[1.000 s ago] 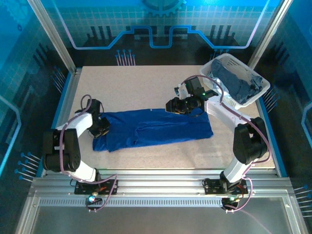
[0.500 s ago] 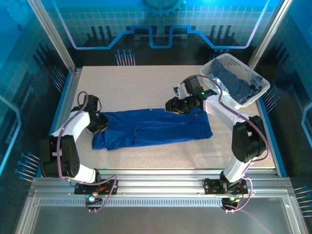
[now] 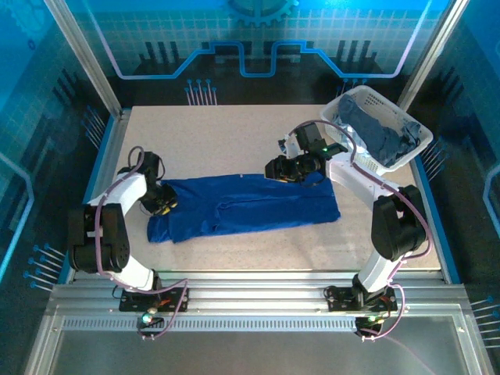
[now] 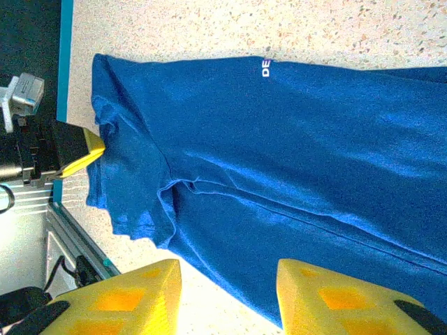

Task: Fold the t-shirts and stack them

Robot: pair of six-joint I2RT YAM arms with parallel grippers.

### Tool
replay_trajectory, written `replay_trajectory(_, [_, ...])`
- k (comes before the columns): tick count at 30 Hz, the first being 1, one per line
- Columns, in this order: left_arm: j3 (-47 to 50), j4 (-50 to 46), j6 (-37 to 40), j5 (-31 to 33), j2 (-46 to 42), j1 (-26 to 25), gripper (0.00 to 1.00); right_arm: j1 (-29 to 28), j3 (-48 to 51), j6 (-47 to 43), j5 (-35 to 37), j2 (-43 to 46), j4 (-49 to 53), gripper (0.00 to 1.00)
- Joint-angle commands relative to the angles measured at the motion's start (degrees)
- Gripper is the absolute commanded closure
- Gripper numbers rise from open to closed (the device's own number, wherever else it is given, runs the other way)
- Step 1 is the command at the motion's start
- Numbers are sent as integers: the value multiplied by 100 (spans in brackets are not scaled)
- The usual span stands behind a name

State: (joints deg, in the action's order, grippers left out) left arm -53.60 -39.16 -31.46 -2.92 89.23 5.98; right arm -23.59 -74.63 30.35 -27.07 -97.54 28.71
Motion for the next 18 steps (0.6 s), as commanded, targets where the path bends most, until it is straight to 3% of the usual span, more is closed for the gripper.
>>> replay_trajectory(1, [-204, -172, 149, 35, 94, 85, 77, -40, -30, -64, -65, 15, 99, 58])
replay_trajectory(4, [-255, -205, 369, 337, 121, 92, 72, -40, -27, -66, -79, 18, 100, 58])
replay_trajectory(10, [-314, -114, 650, 321, 492, 130, 71, -40, -45, -64, -78, 24, 117, 58])
replay_trajectory(18, [-232, 52, 533, 144, 509, 130, 85, -26, -14, -41, -280, 100, -14, 58])
